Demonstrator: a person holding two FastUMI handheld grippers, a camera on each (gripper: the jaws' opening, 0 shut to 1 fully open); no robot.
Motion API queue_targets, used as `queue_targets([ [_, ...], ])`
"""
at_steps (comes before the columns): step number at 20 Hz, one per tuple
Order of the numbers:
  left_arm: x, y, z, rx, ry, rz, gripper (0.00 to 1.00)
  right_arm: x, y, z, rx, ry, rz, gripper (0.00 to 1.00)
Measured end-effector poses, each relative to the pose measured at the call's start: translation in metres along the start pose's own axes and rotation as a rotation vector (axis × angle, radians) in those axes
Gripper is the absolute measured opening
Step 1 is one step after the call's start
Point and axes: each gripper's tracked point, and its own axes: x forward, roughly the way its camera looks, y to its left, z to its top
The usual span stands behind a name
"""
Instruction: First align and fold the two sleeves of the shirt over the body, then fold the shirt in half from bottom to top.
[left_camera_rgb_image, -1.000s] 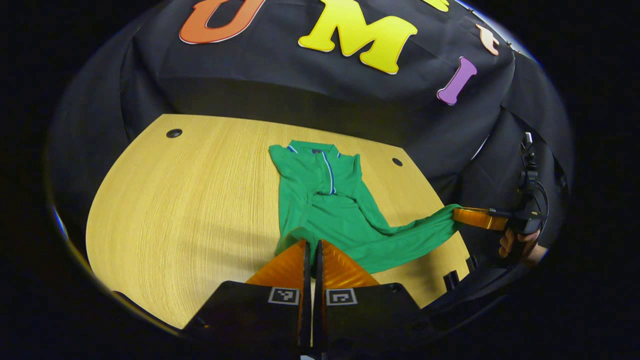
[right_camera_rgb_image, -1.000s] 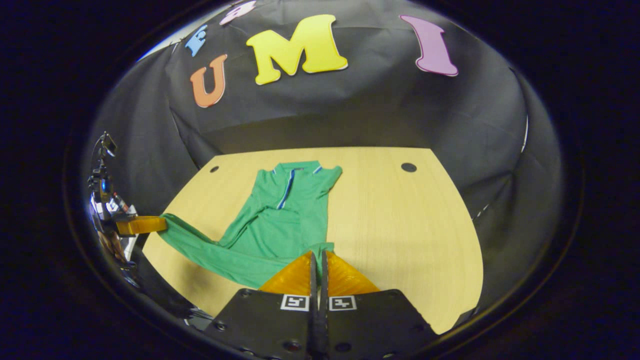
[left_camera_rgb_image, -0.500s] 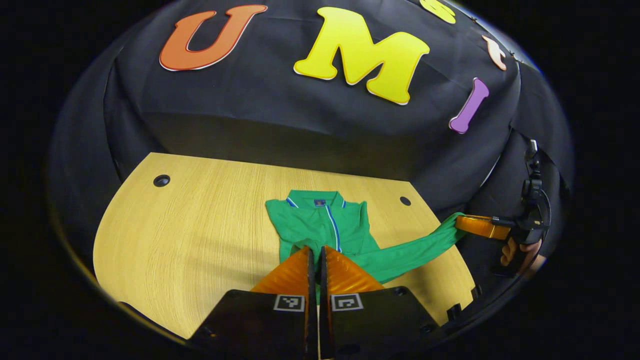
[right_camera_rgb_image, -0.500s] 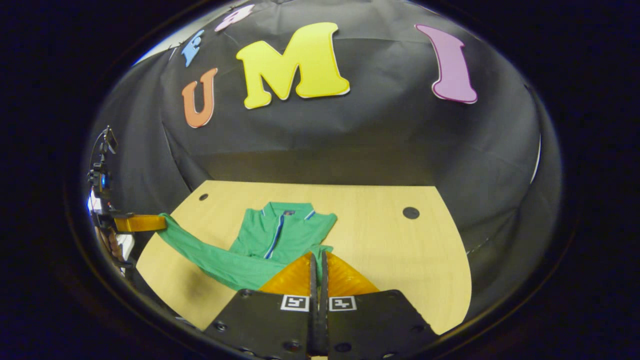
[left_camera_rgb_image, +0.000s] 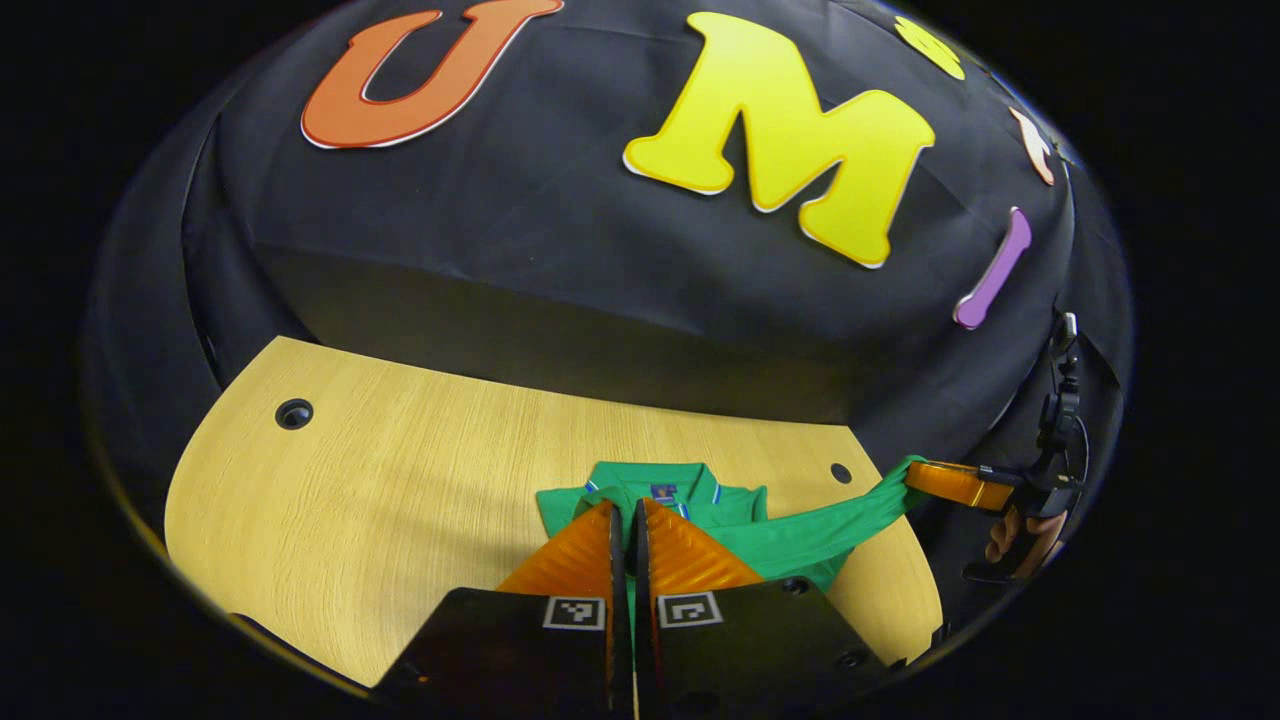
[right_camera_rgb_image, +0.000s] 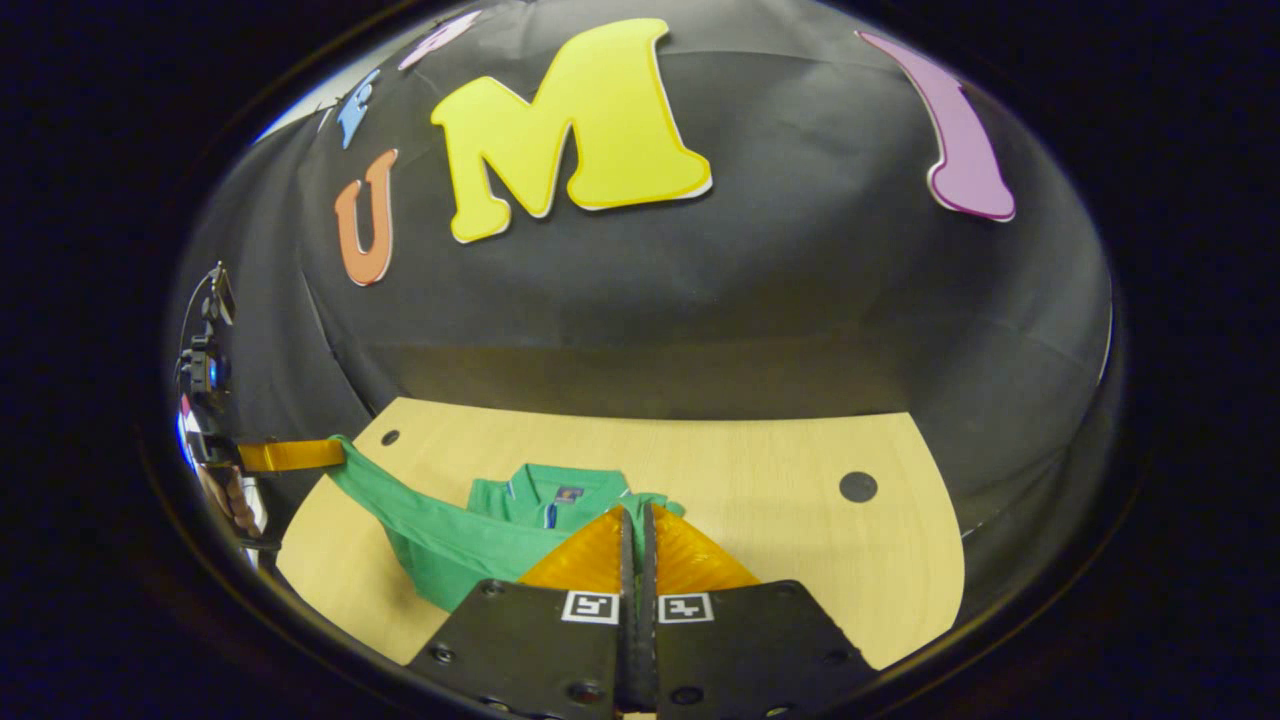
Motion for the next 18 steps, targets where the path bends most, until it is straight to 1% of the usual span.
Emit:
queue_targets([
  [3, 0.031, 0.018, 0.005, -0.005, -0.004, 0.034, 0.07, 0.04, -0.003, 0.006, -0.017, 0.011, -0.011, 0.0],
  [7, 0.071, 0.041, -0.004, 0.006, 0.01, 0.071, 0.07, 0.085, -0.009, -0.001, -0.035, 0.033, -0.021, 0.0],
  [10, 0.097, 0.062, -0.014, 0.032, 0.023, 0.133, 0.07, 0.114, -0.021, -0.016, -0.046, 0.055, -0.041, 0.0],
  [14, 0.132, 0.074, -0.031, 0.065, 0.044, 0.138, 0.07, 0.143, -0.035, -0.032, -0.026, 0.074, -0.062, 0.0],
  [18, 0.153, 0.084, -0.051, 0.085, 0.081, 0.151, 0.07, 0.163, -0.041, -0.043, -0.04, 0.078, -0.084, 0.0],
])
